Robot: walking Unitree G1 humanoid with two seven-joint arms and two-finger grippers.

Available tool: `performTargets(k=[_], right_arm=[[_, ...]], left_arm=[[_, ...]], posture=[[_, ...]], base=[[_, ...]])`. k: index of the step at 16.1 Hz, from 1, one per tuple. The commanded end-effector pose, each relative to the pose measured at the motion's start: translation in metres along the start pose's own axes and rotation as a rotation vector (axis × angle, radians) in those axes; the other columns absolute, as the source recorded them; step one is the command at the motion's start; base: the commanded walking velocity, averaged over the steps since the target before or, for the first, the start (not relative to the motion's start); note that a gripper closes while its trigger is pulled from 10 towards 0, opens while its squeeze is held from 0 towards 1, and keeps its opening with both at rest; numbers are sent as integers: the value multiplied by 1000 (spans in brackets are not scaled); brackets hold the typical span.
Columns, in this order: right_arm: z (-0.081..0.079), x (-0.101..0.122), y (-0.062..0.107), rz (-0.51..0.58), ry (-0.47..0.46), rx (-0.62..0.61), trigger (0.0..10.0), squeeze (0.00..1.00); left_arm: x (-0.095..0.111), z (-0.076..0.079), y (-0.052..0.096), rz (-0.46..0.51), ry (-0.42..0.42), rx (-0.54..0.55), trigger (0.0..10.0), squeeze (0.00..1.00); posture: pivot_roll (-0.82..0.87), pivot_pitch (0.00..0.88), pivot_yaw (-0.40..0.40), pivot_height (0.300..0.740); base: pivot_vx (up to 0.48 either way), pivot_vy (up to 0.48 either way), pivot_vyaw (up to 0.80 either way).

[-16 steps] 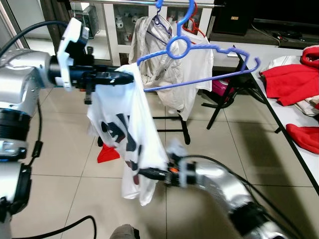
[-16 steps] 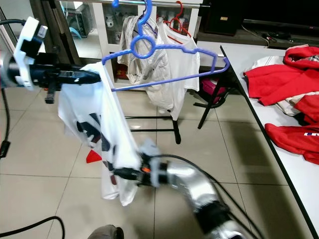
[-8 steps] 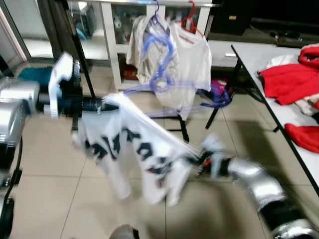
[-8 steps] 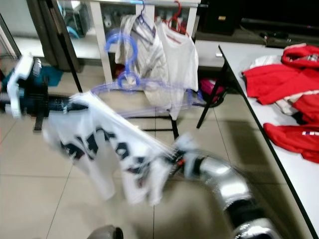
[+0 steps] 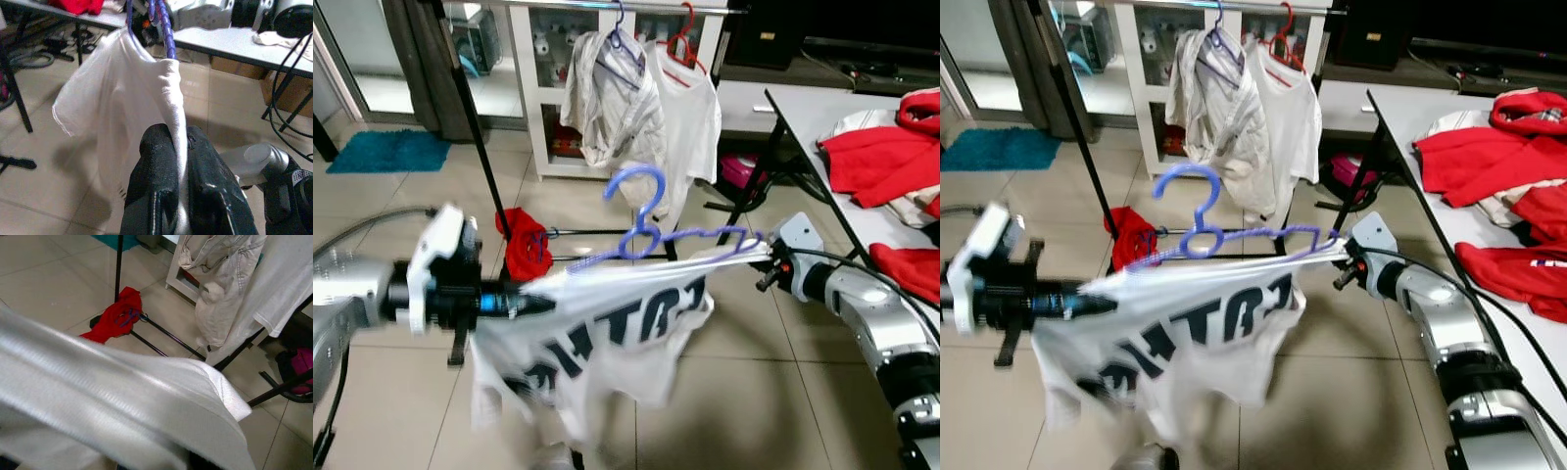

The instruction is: Hang hanger

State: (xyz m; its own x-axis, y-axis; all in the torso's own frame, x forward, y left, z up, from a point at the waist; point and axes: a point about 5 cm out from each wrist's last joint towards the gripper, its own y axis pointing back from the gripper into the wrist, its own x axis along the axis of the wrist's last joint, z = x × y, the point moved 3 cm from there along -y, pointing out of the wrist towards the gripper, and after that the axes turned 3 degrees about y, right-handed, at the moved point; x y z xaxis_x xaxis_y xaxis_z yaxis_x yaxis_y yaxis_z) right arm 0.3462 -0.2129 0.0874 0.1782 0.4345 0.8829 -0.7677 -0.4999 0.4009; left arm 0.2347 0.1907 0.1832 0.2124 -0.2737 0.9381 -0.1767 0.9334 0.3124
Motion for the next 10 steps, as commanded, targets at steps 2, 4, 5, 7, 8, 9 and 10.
performTargets(k=[2,4,5,7,8,9,10], right_arm=[[46,-11,28,-89,0,-184,0,0],[51,-9,29,-93,15,-191,0,0],[57,-4,31,-92,37,-197,0,0],[61,3,31,-92,82,-196,0,0],[61,7,29,-84,96,-188,0,0],[60,9,28,-77,105,-179,0,0],[59,11,26,-71,116,-169,0,0]], left_arm=[[-10,8,16,-85,-1,81,0,0],[-18,9,19,-128,6,109,0,0],[-30,8,20,-196,1,143,0,0],[-45,4,24,-312,-28,198,0,0],[-51,1,27,-365,-50,223,0,0],[-53,-2,27,-377,-63,245,0,0],[-53,-5,27,-384,-82,265,0,0]], posture=[[-2,0,-50,740],[-2,0,-53,740],[-2,0,-55,740],[-4,0,-54,740],[-4,0,-54,740],[-4,0,-54,740],[-8,0,-54,740]], base=[[0,0,0],[0,0,0],[0,0,0],[0,0,0],[0,0,0],[0,0,0],[0,0,0]])
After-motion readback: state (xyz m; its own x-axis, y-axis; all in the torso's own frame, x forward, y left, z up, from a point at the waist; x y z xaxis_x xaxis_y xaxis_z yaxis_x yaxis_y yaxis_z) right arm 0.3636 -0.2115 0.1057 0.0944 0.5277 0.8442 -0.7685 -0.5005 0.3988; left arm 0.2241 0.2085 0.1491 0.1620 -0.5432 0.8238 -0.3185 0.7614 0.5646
